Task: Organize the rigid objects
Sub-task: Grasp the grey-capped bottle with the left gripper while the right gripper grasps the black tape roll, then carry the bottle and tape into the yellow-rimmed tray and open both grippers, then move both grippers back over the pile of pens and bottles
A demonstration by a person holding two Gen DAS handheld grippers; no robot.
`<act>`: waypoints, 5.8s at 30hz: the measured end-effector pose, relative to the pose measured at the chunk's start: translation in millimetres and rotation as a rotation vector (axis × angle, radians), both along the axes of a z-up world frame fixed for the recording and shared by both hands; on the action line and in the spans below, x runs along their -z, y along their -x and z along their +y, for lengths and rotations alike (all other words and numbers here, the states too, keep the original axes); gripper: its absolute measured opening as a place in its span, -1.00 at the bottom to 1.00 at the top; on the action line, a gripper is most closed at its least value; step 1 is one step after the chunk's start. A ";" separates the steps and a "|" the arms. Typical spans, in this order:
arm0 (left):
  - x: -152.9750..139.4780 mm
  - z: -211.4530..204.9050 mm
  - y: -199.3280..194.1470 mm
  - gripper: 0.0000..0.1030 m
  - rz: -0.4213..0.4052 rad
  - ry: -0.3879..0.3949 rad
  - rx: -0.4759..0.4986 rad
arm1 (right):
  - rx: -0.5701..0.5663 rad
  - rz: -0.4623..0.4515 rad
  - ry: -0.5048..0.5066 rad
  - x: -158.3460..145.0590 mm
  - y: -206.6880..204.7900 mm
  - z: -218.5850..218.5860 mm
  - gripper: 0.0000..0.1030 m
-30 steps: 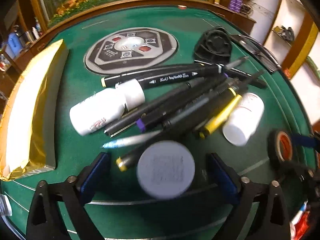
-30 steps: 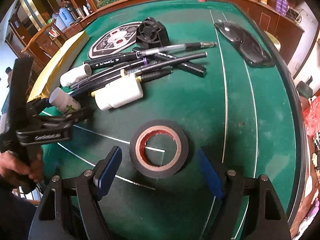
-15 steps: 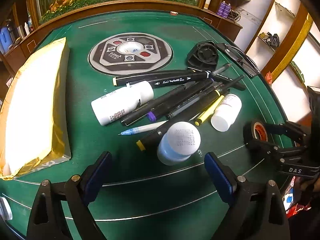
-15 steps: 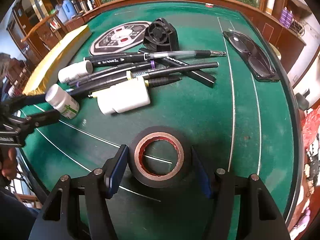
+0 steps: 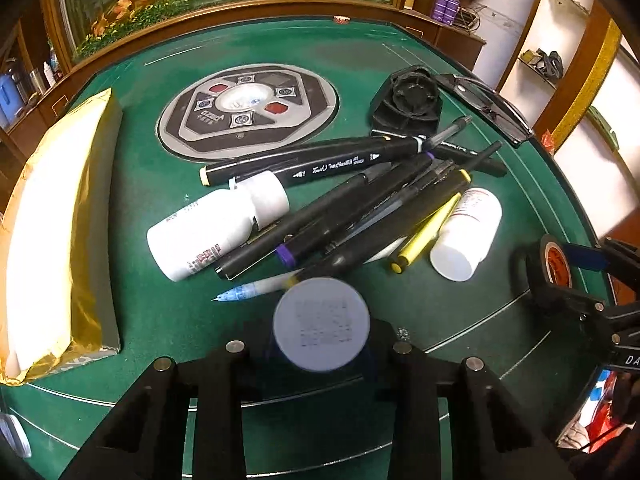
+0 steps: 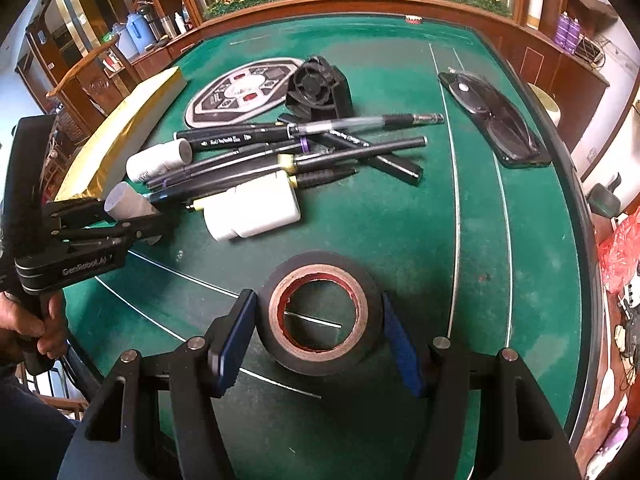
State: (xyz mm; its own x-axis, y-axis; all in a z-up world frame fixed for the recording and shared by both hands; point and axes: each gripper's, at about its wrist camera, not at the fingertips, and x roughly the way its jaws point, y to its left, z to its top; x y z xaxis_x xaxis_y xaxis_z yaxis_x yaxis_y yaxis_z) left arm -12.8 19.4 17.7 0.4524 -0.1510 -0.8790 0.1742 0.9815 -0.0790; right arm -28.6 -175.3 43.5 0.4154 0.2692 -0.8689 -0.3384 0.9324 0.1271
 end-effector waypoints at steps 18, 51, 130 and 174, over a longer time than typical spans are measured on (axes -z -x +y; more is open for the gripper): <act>-48.8 17.0 19.5 -0.33 -0.135 -0.041 -0.017 | -0.086 -0.057 -0.022 -30.8 -5.7 35.2 0.20; -67.8 188.0 -15.3 -0.32 -0.197 -0.122 -0.320 | -0.305 -0.038 -0.112 -78.1 -106.2 285.5 0.21; -72.6 175.4 -18.2 0.27 -0.240 -0.079 -0.372 | -0.310 -0.199 0.010 -101.8 -120.9 288.8 0.29; -14.4 27.1 -54.0 -0.12 0.071 0.034 0.030 | 0.073 0.212 -0.199 2.7 -99.1 31.2 0.29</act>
